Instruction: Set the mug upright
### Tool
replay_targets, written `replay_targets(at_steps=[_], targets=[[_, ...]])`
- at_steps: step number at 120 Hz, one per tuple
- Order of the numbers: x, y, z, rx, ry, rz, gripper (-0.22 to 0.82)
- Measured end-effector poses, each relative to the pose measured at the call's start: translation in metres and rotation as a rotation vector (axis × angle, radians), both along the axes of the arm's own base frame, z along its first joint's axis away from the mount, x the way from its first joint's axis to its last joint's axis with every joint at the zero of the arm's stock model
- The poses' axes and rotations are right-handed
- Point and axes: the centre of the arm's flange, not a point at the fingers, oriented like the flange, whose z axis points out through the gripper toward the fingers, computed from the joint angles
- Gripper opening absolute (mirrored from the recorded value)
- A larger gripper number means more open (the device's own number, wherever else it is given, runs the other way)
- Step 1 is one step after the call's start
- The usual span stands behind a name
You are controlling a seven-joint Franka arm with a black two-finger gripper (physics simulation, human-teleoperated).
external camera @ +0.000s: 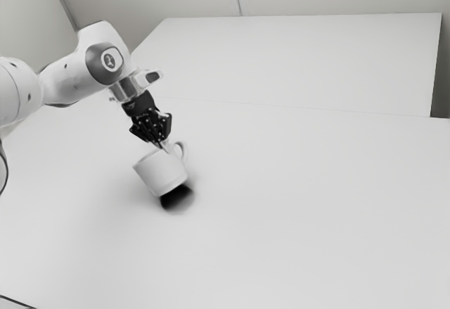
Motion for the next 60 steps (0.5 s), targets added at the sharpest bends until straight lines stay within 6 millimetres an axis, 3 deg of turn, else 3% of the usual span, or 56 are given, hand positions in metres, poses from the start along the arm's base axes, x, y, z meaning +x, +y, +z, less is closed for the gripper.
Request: replay_targets(at_steps=[21,60], targets=[[0.005,-0.022,0.009,0.233,-0.075,-0.104,-0.18],[0.009,-0.04,-0.017,0.366,-0.119,-0.085,-0.18]])
